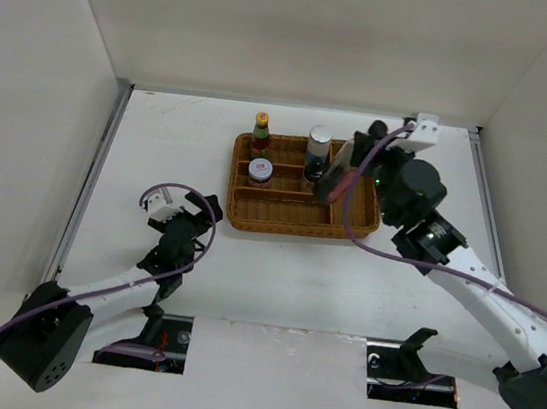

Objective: Organize the condiment bottles

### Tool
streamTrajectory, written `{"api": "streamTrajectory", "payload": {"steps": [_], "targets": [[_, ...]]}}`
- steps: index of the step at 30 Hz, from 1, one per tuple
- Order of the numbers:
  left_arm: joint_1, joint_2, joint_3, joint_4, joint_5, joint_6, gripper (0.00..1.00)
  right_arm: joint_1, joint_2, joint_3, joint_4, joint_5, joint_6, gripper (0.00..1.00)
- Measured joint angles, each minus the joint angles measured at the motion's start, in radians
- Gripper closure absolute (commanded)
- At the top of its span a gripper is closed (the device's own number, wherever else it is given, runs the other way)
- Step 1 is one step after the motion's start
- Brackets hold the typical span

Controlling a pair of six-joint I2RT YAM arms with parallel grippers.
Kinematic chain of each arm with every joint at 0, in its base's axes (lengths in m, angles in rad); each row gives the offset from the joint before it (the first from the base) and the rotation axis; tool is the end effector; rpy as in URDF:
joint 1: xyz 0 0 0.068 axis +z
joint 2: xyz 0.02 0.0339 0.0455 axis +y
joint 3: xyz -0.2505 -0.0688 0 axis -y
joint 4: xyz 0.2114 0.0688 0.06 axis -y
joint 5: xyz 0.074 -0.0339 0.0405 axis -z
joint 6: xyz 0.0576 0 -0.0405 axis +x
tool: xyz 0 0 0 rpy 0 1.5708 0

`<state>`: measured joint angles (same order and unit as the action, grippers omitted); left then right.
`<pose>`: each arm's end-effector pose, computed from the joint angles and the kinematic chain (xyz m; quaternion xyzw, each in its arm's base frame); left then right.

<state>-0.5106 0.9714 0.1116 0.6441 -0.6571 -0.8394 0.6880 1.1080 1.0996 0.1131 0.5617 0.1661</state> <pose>0.1733 -0.0568 0.1737 -0.3202 0.6944 -0.1745 0.6203 0.2065 0.1301 0.4087 0.0331 0.6743 0.1269 0.7267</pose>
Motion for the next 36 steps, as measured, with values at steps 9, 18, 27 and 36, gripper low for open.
{"api": "streamTrajectory", "payload": {"steps": [9,18,27,36], "targets": [[0.0,0.013,0.0,0.003,0.008,-0.006,0.0,0.207,0.277,0.018,0.024,-0.064,0.022,0.75],[0.0,0.029,0.0,0.004,0.011,-0.007,0.0,0.274,0.415,0.114,0.1,-0.073,0.008,0.77],[0.0,0.028,0.0,0.004,0.011,-0.01,0.0,0.276,0.499,0.231,0.16,-0.064,-0.056,0.77],[0.0,0.023,0.0,0.004,0.011,-0.01,0.0,0.283,0.612,0.246,0.238,-0.037,-0.077,0.76]]}}
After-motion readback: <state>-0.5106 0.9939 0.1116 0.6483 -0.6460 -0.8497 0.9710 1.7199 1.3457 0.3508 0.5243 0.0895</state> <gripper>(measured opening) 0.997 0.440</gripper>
